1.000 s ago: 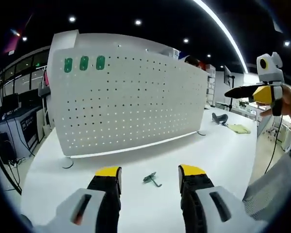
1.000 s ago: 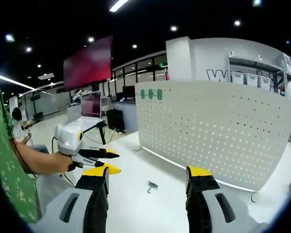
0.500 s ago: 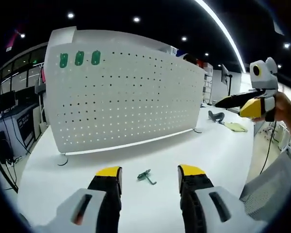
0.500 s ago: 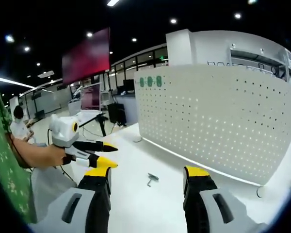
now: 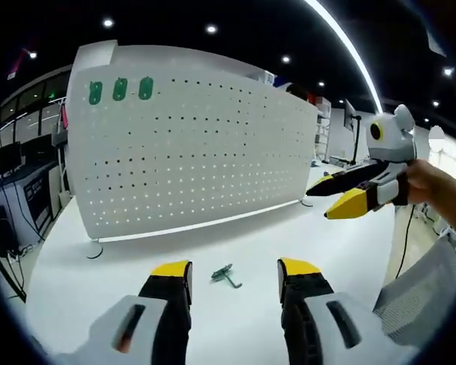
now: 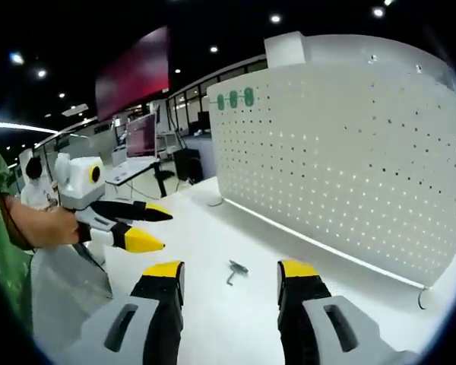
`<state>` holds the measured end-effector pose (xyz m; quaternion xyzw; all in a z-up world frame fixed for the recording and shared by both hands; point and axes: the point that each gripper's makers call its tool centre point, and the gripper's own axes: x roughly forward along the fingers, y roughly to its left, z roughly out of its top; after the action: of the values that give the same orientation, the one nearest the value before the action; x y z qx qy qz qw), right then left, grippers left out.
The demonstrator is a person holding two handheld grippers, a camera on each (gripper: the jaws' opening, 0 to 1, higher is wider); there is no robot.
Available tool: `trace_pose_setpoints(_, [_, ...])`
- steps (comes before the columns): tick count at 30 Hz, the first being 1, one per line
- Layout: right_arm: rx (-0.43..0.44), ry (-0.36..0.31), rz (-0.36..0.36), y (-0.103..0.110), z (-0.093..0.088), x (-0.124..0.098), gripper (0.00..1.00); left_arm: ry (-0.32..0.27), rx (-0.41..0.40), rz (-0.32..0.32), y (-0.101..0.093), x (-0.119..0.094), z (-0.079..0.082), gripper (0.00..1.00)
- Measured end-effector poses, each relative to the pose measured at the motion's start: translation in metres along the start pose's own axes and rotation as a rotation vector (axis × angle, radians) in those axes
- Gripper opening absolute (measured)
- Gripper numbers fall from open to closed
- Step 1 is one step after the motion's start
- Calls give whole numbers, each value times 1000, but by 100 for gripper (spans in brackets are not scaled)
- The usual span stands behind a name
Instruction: Insert the hook assembly into the mounting plate slot until the hook locks in place.
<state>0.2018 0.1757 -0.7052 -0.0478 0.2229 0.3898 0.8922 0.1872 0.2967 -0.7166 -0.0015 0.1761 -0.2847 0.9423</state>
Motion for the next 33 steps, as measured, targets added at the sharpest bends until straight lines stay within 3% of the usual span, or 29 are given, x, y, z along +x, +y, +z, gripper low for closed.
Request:
trace_pose_setpoints(11, [14,47,30,-6,-24,39,40,12,1,-14,-3,2,-3,46])
trace_pose_setpoints(33, [-16,118,51,-17,-56,92,31,33,-2,-25,-4,5,-9,45])
